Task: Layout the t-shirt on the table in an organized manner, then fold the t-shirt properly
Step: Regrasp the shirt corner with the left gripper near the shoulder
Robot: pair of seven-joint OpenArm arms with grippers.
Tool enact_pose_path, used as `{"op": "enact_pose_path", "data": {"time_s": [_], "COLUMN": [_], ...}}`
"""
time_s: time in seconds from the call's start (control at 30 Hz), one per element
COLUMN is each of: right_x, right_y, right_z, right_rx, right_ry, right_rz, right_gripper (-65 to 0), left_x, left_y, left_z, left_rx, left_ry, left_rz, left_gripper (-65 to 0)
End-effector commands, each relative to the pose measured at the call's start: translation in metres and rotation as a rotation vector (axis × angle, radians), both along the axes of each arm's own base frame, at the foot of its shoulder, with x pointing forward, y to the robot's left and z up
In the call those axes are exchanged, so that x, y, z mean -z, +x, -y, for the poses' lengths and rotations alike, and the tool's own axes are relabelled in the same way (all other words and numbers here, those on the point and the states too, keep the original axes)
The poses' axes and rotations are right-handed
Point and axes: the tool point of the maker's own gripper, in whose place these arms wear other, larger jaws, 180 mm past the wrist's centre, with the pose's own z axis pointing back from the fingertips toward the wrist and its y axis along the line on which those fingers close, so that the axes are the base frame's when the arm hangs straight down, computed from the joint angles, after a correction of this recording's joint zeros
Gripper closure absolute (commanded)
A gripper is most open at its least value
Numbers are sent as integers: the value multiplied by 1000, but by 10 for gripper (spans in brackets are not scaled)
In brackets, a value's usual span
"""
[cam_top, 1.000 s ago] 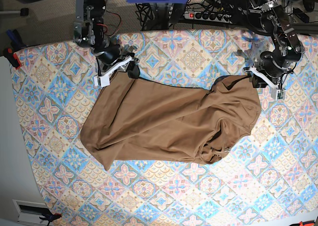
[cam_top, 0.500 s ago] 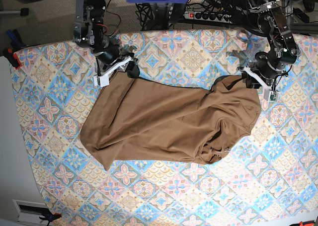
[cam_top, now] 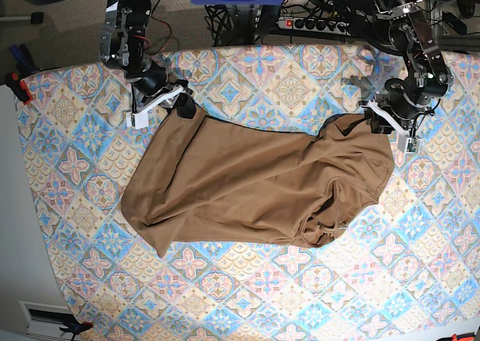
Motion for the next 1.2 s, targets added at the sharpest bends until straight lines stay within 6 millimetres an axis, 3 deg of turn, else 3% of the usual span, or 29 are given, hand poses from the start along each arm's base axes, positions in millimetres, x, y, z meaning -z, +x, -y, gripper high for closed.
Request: {"op": "enact_pose_path", "data": {"time_s": [0.0,0.13,0.2,0.3,0.43,0.57,0.87,0.97,1.17], "right_x": [8,9,9,9,9,10,9,8,7], "right_y": [-6,-7,-7,-7,-7,-9,-9,-8,-8], "right_z": [9,16,19,20,20,21,28,33,34], "right_rx": [2,-6,-9,-10,-10,-11,-19,-26,-26], "right_ry": [-51,-71,-80,-83,-83,-85,-106,-122,-124], "right_rz": [-43,-43,-43,-43,-43,-47,-46,-43,-41], "right_gripper": [-202,-153,-135,-128,-133,-133,-133,-133,-133], "left_x": [-11,-12,-20,-17,-19,-1,13,8,14], "left_y": [7,8,18,21,26,23,50,47,41], "left_z": [-2,-5,-6,-20,-47,-51,-53,-70,-81], "left_rx": [6,-2,-6,-56,-150,-176,-109,-163,-183], "left_ry": [10,12,10,0,-19,-56,-119,-118,-118], "left_rz": [41,49,86,91,106,66,64,86,61], "left_gripper": [-127,-130,-131,-139,-243,-319,-316,-316,-318]}}
